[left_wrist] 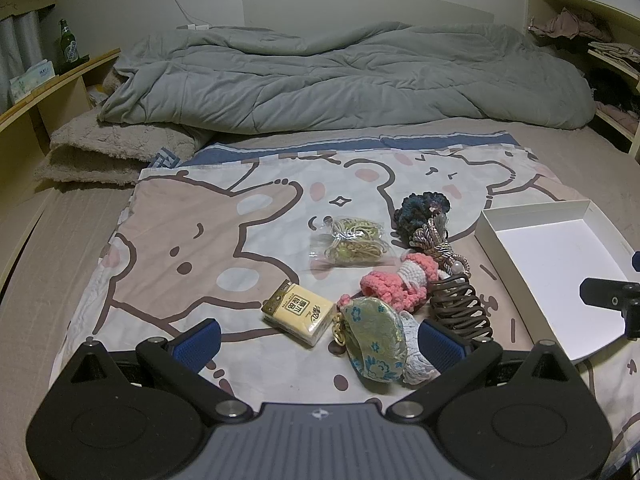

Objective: Organize objects

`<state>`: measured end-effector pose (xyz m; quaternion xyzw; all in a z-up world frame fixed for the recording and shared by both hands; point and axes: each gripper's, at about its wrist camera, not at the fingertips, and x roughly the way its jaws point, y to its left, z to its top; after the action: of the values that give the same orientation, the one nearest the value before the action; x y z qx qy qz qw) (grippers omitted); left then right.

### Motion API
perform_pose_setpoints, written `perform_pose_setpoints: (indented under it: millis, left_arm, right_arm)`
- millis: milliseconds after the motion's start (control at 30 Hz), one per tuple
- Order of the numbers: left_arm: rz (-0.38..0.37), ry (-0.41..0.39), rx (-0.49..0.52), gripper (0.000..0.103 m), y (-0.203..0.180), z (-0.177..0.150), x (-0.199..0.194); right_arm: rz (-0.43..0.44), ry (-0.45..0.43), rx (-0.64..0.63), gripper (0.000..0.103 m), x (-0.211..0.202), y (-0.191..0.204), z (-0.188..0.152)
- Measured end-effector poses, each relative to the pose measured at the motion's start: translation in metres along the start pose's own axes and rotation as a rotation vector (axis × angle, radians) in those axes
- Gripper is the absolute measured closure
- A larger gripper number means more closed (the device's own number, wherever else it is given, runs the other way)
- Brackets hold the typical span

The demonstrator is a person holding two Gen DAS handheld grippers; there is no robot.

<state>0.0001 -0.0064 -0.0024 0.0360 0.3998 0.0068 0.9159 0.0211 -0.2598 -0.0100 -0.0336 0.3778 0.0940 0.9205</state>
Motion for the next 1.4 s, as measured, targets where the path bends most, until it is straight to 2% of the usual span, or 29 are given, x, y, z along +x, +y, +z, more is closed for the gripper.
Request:
perform_pose_setpoints:
  millis: [833,1100,1267,1400]
  left_arm:
    - [0.002,0.0,0.006,0.0,-0.002,-0.002,0.005]
    - [-0.014,0.037,-0.039,0.0,0.006,0.006,0.029]
    - [-0.045,0.083,-0.083,0.0,0.01,0.011,0.052]
    - [-0.039,0.112,-0.109,0.0,0.014,0.014,0.071]
  right_arm:
    - [0.004,0.004,0.009,0.001,0.002,0.0,-0.003]
    - [0.019,0.026,-0.008,0.001,0.017,0.004,0.006]
    - [0.042,0.049,-0.024,0.001,0.038,0.007,0.017]
    - [0.074,0.085,-0.029,0.001,0.059,0.014,0.023]
